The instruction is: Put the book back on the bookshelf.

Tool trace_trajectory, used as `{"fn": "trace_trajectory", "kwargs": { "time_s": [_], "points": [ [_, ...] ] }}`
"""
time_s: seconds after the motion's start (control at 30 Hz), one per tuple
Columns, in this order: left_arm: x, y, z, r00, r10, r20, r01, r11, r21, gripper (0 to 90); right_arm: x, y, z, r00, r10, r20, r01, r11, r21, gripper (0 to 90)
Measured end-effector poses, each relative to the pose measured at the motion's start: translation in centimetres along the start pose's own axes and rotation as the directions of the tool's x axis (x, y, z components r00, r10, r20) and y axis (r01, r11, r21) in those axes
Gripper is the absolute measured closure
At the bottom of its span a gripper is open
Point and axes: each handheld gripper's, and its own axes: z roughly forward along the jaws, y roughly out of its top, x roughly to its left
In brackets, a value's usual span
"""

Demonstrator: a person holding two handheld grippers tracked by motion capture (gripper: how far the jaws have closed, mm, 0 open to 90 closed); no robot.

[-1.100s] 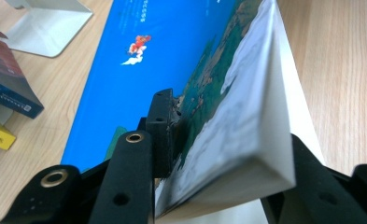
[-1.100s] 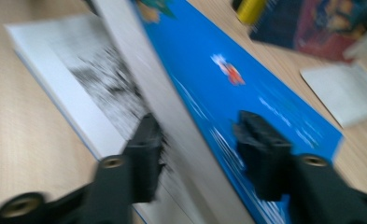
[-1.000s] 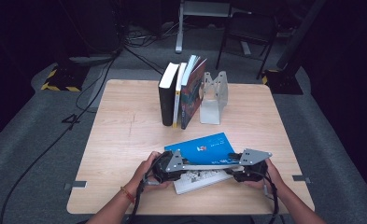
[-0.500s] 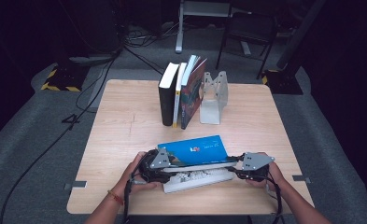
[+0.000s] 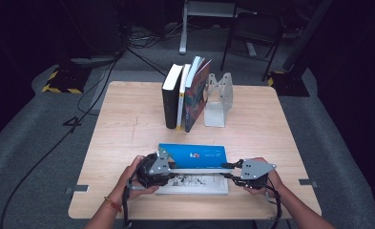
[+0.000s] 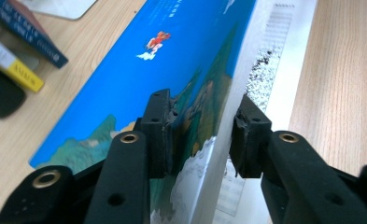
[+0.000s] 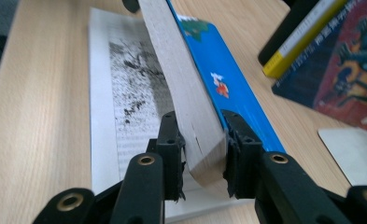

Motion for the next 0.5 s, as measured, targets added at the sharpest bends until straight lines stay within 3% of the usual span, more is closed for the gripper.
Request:
{"fn": "trace_trajectory", "kwargs": {
  "time_s": [0.07,0.1,0.17,0.23,0.3,0.37,0.5],
  "points": [
    [0.4,-0.4,0.0,1.0000,-0.002,0.001,0.002,1.0000,0.008,62.5,-0.1,-0.1,0.3,0.9989,0.028,-0.037,-0.030,0.999,-0.034,67.1],
    [0.6,-0.6,0.0,1.0000,-0.005,0.001,0.004,0.9999,0.011,62.4,-0.3,-0.2,0.5,0.9986,0.030,-0.043,-0.032,0.999,-0.040,61.1],
    [1.0,-1.2,0.1,0.9999,-0.013,0.000,0.013,0.9998,0.012,62.0,-0.7,-0.5,0.9,0.9991,0.039,-0.015,-0.039,0.999,-0.012,53.6],
    [1.3,-1.3,0.0,0.9998,-0.020,-0.005,0.021,0.9998,0.008,62.0,-1.1,-1.1,1.3,0.9972,0.073,-0.010,-0.073,0.997,0.007,55.5],
    [1.4,-1.3,0.0,0.9998,-0.022,-0.002,0.022,0.9998,0.004,62.0,-1.3,-1.4,1.6,0.9990,0.043,0.008,-0.043,0.999,0.028,63.9],
    [1.4,-1.3,0.0,0.9995,-0.031,-0.004,0.031,0.9995,0.009,61.8,-1.3,-1.4,1.7,0.9993,0.034,0.014,-0.034,0.999,0.012,68.5],
    [0.7,-0.7,-0.1,0.9989,-0.027,-0.039,0.028,0.9988,0.039,56.4,-1.2,-1.1,1.6,0.9997,0.003,0.024,-0.003,1.000,0.016,69.8]
  ]
}}
